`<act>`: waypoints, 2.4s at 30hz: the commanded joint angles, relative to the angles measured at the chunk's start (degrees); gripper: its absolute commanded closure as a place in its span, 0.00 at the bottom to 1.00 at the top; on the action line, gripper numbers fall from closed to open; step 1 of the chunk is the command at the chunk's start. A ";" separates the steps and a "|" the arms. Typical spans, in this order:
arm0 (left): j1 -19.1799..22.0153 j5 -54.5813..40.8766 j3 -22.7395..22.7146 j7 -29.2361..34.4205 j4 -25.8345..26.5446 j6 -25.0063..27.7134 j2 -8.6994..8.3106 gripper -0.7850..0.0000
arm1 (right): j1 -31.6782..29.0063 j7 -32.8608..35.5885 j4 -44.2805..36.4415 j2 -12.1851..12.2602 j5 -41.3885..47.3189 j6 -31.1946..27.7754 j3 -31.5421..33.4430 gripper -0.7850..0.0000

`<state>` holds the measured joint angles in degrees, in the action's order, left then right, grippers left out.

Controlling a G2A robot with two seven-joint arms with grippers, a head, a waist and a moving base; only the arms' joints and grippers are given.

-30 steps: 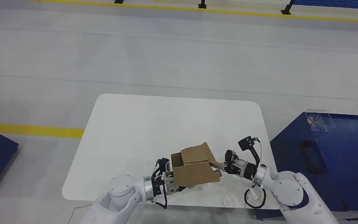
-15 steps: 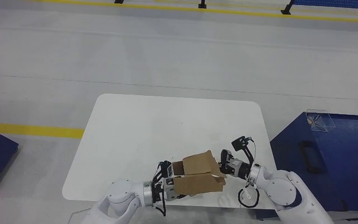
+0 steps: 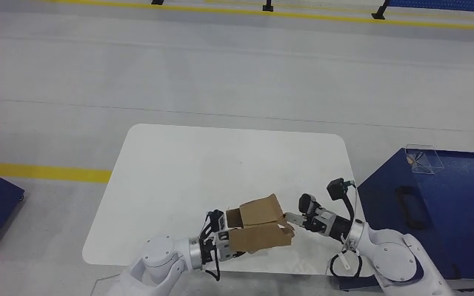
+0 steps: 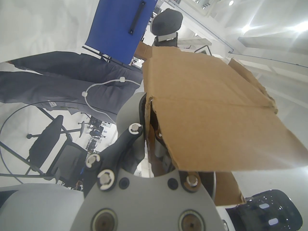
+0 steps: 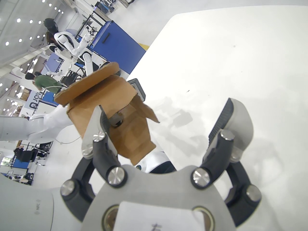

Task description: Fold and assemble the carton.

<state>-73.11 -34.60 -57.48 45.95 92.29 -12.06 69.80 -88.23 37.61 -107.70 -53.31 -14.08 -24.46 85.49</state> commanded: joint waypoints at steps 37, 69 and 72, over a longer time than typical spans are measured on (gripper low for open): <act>-1.27 4.65 0.32 -4.35 0.81 7.67 0.03 1.00 | 1.63 1.98 2.57 -0.27 3.34 -0.37 -1.39 0.00; -2.14 4.58 -0.47 -9.72 0.09 13.64 0.55 1.00 | 1.37 3.11 2.51 -0.19 0.65 1.18 -1.70 0.00; -2.09 5.02 -0.04 -8.97 0.26 13.87 0.61 1.00 | 3.29 0.78 2.79 -0.62 -3.71 3.07 -4.63 0.00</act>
<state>-75.25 -29.71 -57.65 36.61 92.48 1.70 70.39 -85.57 39.32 -104.96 -53.78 -16.22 -22.06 81.95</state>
